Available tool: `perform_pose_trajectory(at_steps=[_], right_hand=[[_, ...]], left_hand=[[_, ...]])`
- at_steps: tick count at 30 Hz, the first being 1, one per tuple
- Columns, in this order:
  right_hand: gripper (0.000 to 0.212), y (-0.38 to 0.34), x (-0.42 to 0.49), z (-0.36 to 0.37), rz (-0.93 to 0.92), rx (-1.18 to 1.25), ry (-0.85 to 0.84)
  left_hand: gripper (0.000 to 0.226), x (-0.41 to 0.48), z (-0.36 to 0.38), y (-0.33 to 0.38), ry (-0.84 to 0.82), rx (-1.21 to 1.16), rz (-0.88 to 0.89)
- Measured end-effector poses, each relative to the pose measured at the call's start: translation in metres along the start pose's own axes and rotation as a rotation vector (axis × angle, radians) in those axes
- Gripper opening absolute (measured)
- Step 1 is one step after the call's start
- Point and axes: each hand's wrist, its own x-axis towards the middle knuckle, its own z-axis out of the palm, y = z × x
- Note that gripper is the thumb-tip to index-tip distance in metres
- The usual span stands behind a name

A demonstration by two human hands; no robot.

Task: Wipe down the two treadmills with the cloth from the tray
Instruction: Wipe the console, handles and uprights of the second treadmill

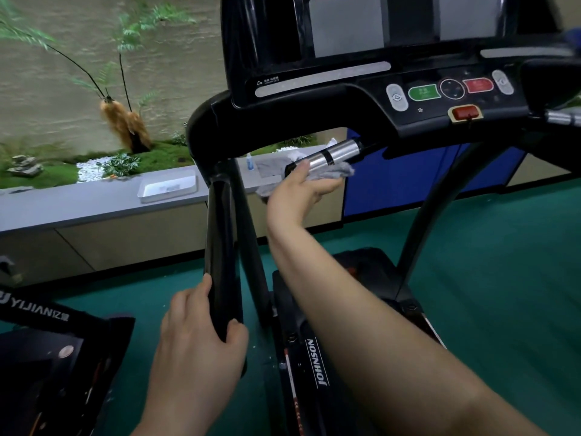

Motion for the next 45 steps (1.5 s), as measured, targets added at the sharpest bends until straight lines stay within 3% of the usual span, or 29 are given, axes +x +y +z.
perform_pose_trajectory(at_steps=[2,7,12,16,19,23,29,35,40,41,45], right_hand=[[0.07,0.002,0.001,-0.002,0.011,-0.009,-0.035],[0.06,-0.035,0.061,-0.017,-0.228,0.036,0.21],[0.054,-0.015,0.035,-0.005,-0.128,-0.027,0.152],[0.035,0.008,0.015,-0.001,0.142,-0.101,0.017],[0.047,-0.001,0.017,-0.002,0.313,0.074,-0.079],[0.066,0.0,0.015,-0.012,0.278,0.189,-0.119],[0.047,-0.019,-0.013,-0.028,0.298,0.323,-0.132],[0.047,-0.029,-0.04,-0.058,0.171,0.115,-0.202],[0.1,-0.036,-0.044,-0.092,-0.01,-0.254,-0.154],[0.099,-0.043,-0.048,-0.097,-0.078,-0.344,-0.158],[0.057,-0.075,-0.05,-0.098,-0.374,-0.656,-0.266]], left_hand=[[0.069,-0.001,0.001,-0.001,-0.002,0.002,-0.007],[0.068,-0.001,0.001,-0.002,0.009,0.005,-0.01],[0.069,0.0,0.002,-0.004,0.009,0.016,-0.003],[0.07,0.0,0.002,-0.005,0.01,0.018,-0.008],[0.07,0.0,0.003,-0.006,-0.001,0.026,-0.011],[0.069,-0.001,0.003,-0.006,-0.011,0.025,-0.023],[0.07,-0.001,0.002,-0.01,-0.02,0.012,-0.013],[0.07,0.0,0.002,-0.014,-0.032,-0.023,0.006],[0.069,0.002,0.002,-0.017,-0.044,-0.082,0.003],[0.069,0.002,0.002,-0.019,-0.055,-0.111,0.001],[0.062,0.012,-0.004,-0.029,-0.112,-0.226,0.011]])
